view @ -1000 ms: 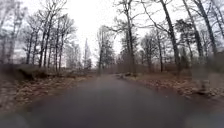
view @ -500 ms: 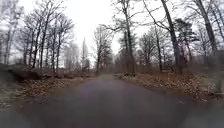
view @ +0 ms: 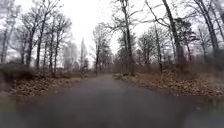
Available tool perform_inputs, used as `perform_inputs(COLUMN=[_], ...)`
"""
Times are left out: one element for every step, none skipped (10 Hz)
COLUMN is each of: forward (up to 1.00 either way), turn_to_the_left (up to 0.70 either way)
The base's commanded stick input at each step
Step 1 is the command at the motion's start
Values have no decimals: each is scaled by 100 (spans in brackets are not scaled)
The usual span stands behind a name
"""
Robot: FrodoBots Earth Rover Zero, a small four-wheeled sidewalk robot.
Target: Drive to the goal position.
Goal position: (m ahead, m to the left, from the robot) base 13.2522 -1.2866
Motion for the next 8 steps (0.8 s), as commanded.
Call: perform_inputs(forward=[100, 100, 100, 100, 100, 100, 100, 100], turn_to_the_left=[33, 40, 40, 40, 11, 0, 0, 0])
